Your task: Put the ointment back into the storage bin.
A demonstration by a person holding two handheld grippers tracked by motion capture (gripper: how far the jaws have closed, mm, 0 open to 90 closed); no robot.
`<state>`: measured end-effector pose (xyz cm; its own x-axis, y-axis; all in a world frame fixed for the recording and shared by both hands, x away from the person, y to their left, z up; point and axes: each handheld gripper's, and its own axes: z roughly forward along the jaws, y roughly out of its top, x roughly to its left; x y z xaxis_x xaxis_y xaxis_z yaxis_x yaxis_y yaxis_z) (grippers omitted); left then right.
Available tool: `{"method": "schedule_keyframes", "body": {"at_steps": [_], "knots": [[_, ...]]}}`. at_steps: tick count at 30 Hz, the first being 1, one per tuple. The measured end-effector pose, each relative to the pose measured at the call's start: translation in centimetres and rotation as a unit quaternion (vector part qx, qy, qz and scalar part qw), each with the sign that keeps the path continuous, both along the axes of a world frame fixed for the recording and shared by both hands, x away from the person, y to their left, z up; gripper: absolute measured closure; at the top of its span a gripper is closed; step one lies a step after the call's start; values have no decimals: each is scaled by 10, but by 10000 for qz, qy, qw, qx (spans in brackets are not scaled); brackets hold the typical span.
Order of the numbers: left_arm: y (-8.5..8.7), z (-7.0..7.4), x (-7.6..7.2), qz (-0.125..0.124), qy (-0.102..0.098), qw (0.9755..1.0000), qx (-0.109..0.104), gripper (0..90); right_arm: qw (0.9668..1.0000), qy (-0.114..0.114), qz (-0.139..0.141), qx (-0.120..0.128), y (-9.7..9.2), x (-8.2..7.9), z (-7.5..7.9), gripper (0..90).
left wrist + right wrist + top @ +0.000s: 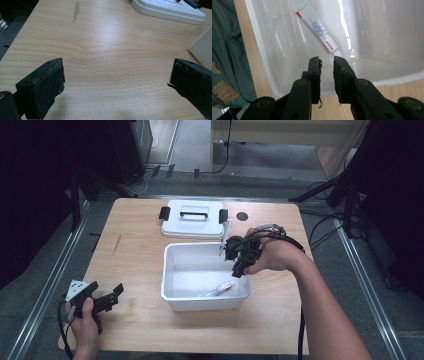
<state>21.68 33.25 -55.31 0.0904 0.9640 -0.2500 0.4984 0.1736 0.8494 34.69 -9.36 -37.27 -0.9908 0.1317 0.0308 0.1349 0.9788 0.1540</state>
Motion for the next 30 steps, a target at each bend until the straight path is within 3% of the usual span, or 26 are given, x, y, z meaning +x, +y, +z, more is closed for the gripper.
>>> {"method": "schedule_keyframes", "body": {"at_steps": [6, 12, 18, 20, 22, 26, 30], "knots": [[0, 0, 0, 4, 2, 10000, 9, 0, 9996, 4, -135, 249, -17, -1, 12, 740], [0, 0, 0, -5, 6, 10000, 32, 0, 9987, 45, -369, 344, -37, -3, 18, 690], [-1, 0, 0, -1, 5, 10000, 33, 0, 9957, 79, -746, 545, -56, -2, 18, 649], [-1, 0, 0, 0, -2, 10000, 30, 0, 9935, 121, -942, 631, -65, 0, 16, 635], [-1, 0, 0, 0, -4, 10000, 33, 0, 9886, 293, -1289, 718, -73, 2, 13, 622], [-1, 0, 0, -7, 5, 10000, 47, 0, 9813, 130, -1761, 770, -91, 5, 6, 602], [-1, 0, 0, -5, 1, 10000, 42, 0, 9743, -95, -2078, 862, -108, 3, -2, 502]]}}
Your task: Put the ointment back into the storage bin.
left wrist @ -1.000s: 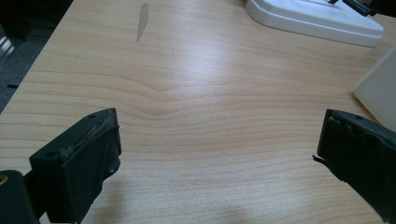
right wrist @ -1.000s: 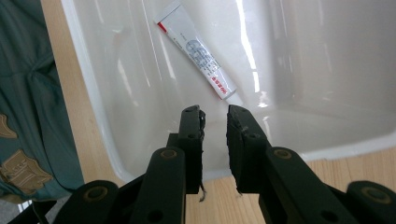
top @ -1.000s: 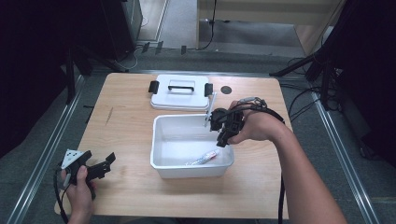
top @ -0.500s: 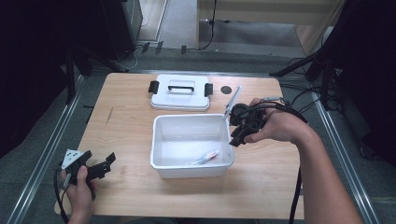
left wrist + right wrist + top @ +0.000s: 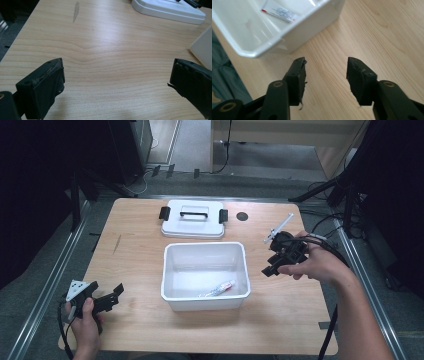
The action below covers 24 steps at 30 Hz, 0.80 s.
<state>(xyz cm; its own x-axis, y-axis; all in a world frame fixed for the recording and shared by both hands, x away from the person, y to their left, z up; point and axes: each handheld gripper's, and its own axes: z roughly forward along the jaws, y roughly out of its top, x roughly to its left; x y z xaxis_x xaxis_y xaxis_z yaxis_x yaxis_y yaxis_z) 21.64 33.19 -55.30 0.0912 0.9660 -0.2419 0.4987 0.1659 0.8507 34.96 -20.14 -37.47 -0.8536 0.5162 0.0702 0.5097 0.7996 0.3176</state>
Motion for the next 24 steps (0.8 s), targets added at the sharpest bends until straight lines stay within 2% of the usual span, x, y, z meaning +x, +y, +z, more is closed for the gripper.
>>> {"method": "schedule_keyframes", "body": {"at_steps": [2, 6, 10, 12, 13, 15, 16, 17, 18, 20, 24], "knots": [[0, 0, 0, -2, 0, 10000, 0, 0, 9998, -117, -186, -25, -9, -3, -7, 433], [0, 0, 0, -6, 2, 10000, 6, 0, 9979, -330, -563, 32, -24, -6, -19, 356], [0, 0, 0, -2, -13, 10000, 2, 0, 9930, -575, -1009, 226, -39, -10, -33, 233], [0, 0, 0, -2, -8, 10000, 2, 0, 9892, -729, -1245, 266, -45, -13, -41, 168], [0, 0, 0, -3, -8, 10000, 3, 0, 9865, -797, -1400, 300, -49, -14, -46, 129], [0, 0, 0, 1, -13, 10000, 3, 0, 9813, -914, -1652, 377, -55, -15, -52, 122], [0, 0, 0, 1, -13, 10000, -1, 0, 9783, -966, -1784, 430, -59, -16, -56, 82], [0, 0, 0, 2, -16, 10000, 0, 0, 9762, -993, -1858, 520, -63, -17, -60, 2], [0, 0, 0, 0, -16, 10000, -1, 0, 9732, -1003, -1976, 607, -66, -18, -63, 0], [0, 0, 0, 2, -15, 10000, 0, 0, 9653, -1107, -2236, 775, -74, -20, -70, 0], [0, 0, 0, 0, -16, 10000, 0, 0, 9491, -1389, -2688, 874, -86, -26, -83, 0]]}}
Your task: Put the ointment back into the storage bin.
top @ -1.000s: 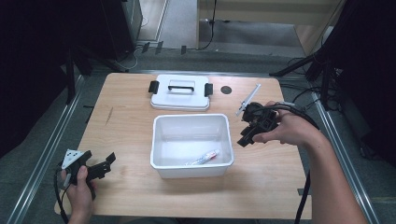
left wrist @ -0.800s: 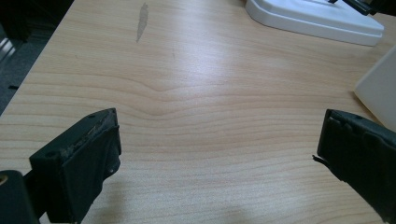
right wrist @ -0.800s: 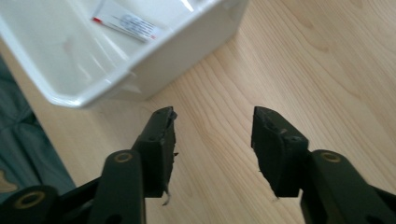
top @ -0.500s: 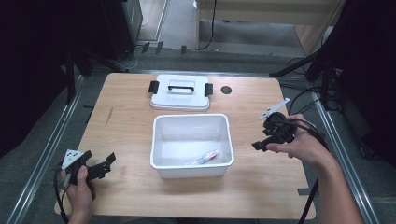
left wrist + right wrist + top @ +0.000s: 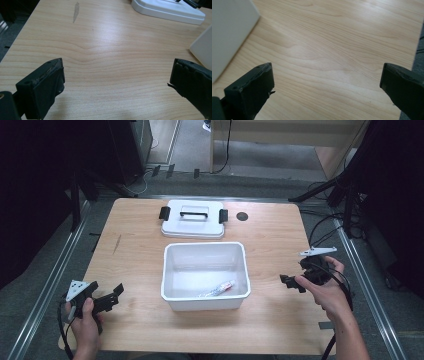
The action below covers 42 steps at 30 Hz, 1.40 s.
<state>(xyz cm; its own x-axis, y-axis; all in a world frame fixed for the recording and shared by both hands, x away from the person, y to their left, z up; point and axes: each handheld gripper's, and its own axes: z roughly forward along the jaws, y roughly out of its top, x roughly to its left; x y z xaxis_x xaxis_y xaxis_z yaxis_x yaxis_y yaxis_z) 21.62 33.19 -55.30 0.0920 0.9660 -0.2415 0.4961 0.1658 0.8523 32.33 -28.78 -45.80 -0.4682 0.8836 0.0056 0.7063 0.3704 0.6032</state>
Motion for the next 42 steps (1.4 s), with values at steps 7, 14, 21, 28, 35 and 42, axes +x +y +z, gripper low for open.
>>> {"method": "schedule_keyframes", "body": {"at_steps": [7, 14, 21, 28, 35, 42], "knots": [[0, 0, 0, 0, 0, 10000, 2, 0, 9979, -435, -441, 201, -16, -12, -20, 0], [0, 0, 0, 3, 1, 10000, 3, 0, 9944, -692, -713, 362, -29, -25, -39, 0], [0, 0, 0, 1, 21, 10000, 22, 0, 9923, -782, -855, 443, -37, -39, -59, 0], [0, 0, 0, -1, 11, 10000, 23, 0, 9896, -882, -989, 566, -46, -53, -78, 0], [0, 0, 0, -3, 8, 10000, 30, 0, 9856, -1034, -1119, 737, -56, -69, -84, 0], [0, 0, 0, -3, -7, 10000, 42, 0, 9836, -1140, -1184, 745, -66, -85, -89, 0]]}}
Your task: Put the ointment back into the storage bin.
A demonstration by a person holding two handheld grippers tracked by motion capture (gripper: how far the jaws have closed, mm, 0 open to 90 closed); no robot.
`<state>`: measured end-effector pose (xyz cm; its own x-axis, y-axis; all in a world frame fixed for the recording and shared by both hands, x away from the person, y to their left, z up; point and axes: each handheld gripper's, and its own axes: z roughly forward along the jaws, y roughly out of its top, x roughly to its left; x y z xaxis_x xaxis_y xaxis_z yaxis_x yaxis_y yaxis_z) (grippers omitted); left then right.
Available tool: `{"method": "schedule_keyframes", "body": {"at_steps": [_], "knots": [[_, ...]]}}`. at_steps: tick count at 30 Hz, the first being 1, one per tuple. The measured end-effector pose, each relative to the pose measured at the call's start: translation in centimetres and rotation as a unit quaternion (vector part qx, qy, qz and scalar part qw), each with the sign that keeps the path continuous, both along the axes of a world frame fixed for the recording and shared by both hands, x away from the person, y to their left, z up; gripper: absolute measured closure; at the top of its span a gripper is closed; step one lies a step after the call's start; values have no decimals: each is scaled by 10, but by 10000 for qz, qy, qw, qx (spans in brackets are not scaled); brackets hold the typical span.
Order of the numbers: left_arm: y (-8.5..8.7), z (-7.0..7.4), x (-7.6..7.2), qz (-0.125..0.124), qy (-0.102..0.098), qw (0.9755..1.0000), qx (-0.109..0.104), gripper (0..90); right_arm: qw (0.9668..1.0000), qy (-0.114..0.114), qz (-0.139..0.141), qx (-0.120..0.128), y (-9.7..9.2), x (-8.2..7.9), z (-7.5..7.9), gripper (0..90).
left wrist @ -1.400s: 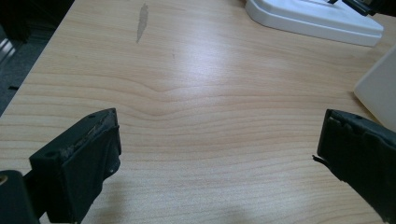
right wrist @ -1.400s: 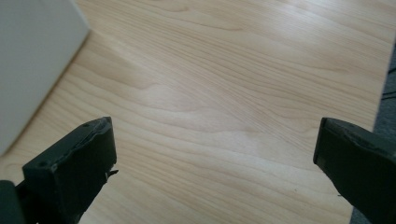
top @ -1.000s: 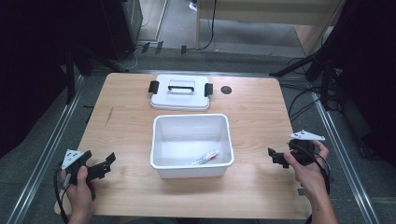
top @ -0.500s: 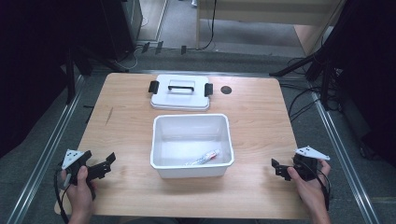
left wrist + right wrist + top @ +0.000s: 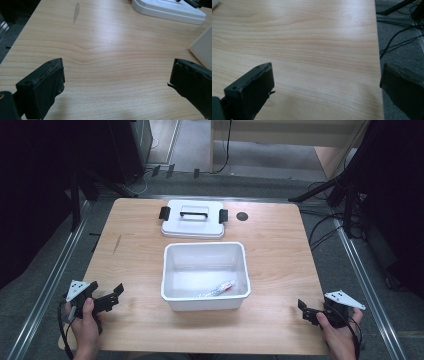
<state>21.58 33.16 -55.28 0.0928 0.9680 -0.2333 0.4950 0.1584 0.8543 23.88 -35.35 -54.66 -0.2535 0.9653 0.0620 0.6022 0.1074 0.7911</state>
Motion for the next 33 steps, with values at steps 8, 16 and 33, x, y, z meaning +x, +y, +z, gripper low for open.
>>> {"method": "schedule_keyframes", "body": {"at_steps": [8, 16, 33], "knots": [[0, 0, 0, -4, 9, 10000, -6, 0, 9993, -281, -161, 163, -4, -14, -1, 0], [-1, 0, 1, 0, 34, 10000, 14, 0, 9989, -422, -211, 28, 3, -17, -1, 0], [-1, 0, 1, 15, 42, 10000, 23, 0, 9993, -286, -231, -43, 5, -15, -1, 0]]}}
